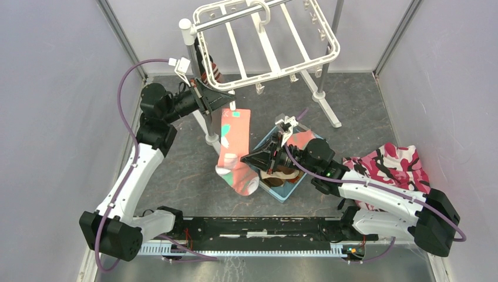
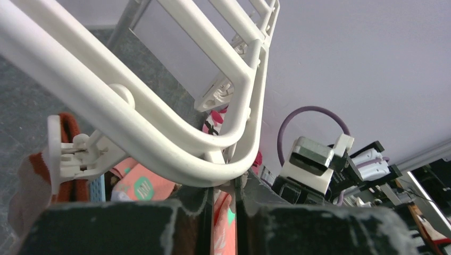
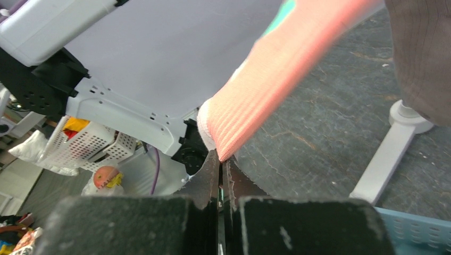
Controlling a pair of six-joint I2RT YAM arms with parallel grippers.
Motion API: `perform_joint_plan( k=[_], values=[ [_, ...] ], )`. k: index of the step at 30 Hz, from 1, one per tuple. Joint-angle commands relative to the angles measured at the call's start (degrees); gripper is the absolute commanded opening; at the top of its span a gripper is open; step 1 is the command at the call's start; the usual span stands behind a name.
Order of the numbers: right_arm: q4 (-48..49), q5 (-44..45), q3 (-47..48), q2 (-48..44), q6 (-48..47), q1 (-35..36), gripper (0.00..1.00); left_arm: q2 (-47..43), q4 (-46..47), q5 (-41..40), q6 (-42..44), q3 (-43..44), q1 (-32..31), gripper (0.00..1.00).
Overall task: Remove the socks clipped to the hanger
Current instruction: Remove the sock from the hanger, then place the sock in the bin.
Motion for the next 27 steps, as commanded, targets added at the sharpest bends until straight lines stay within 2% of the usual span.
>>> perform_joint_plan(
  k=[1, 7, 9, 14, 21, 27],
  values=[
    [-4.7, 4.1, 2.7, -3.4, -4.1, 0.2, 0.00, -2.2, 0.8, -1.0, -0.2, 0.3, -0.1, 0.02],
    [-17.8, 12.8, 6.0, -9.3, -12.7, -1.7, 0.00, -3.4, -1.0, -1.3, 1.2, -0.2, -0.1, 0.02],
    [-24.6, 17.7, 8.0, -11.2, -15.7, -3.4, 0.00, -4.0, -1.5, -1.3, 1.4, -0.6, -0.1, 0.02],
    [-33.0, 24.8, 9.6, -13.2, -20.2, -8.2, 0.00, -4.8, -1.5, -0.6, 1.5, -1.7, -0.3, 0.02],
    [-34.1, 24.1, 2.6, -12.3, -17.6, -15.2, 0.00, -4.9, -0.7, 1.3, 3.3, -1.2, -2.9, 0.02],
    [-33.5, 21.4, -3.9, -7.6, -15.6, -17.4, 0.00, -4.9, -0.5, 1.2, 3.8, -0.7, -3.3, 0.02]
  ],
)
